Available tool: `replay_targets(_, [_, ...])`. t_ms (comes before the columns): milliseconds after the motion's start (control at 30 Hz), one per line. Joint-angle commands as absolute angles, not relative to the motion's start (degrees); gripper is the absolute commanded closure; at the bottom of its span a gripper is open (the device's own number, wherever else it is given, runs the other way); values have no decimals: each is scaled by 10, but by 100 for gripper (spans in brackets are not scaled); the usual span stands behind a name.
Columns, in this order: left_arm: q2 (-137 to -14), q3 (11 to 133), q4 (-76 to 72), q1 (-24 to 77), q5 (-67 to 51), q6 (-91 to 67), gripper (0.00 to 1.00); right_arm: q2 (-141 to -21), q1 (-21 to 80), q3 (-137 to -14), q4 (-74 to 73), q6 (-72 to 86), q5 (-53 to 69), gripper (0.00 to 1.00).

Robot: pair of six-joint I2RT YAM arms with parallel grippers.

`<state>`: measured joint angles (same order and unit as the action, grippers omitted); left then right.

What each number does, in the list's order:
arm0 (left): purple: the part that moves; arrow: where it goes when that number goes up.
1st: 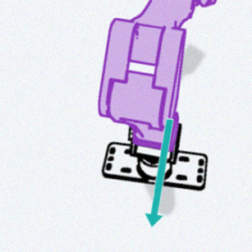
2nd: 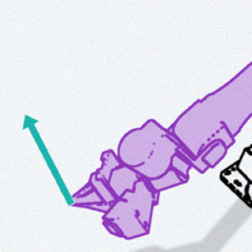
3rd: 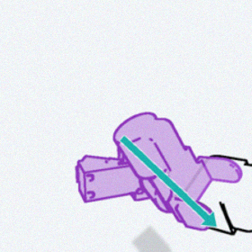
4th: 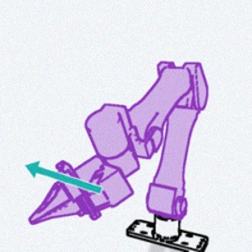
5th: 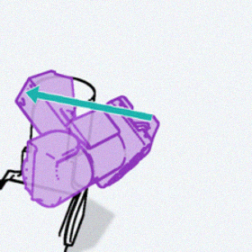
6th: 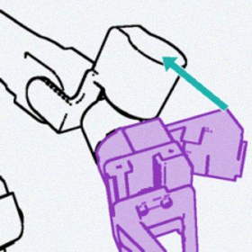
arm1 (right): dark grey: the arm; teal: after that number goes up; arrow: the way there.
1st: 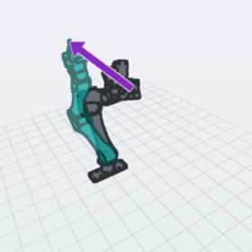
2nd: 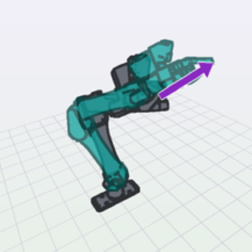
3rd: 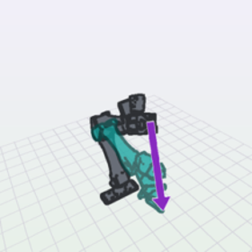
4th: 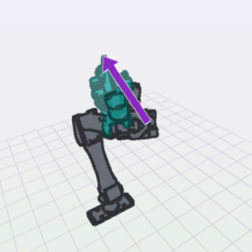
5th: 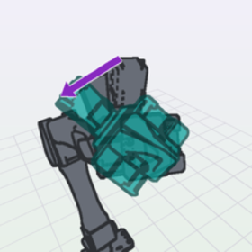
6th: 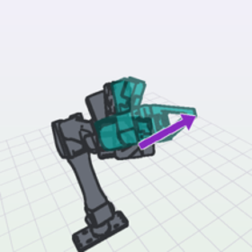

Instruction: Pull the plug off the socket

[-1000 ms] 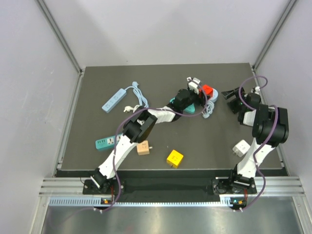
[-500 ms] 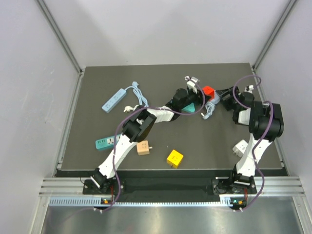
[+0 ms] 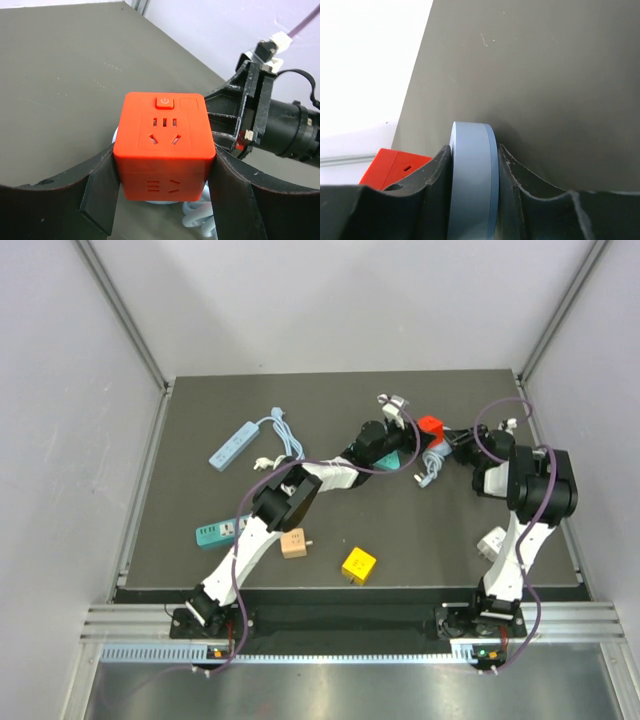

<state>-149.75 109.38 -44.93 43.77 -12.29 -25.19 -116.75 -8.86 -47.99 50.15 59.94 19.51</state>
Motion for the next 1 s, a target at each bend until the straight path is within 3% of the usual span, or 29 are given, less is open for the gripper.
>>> replay_targets(0, [-1434,1097,-602,439,-84,-295,100,-1125,-70,-461,472,548,169,100])
replay_targets(400, [-1350,975,-755,422,-93,-349,100,-1088,-69,-454,399,526,96,100])
replay_targets(700, [-1318,956,-699,424,-132,-299,100,-1099,-83,-452,438,543,112,100])
replay_targets(767, [-1295,934,-675,429,-145,-291,100,-1106,-89,-458,435,538,120,95])
replay_targets(800, [-1282,925,-660,432,-158,-273,100,-1107,-90,-467,427,536,124,84])
replay_targets(967, [-1156,831,-502,486,-152,-180,100,-1120,-93,-483,419,528,139,64])
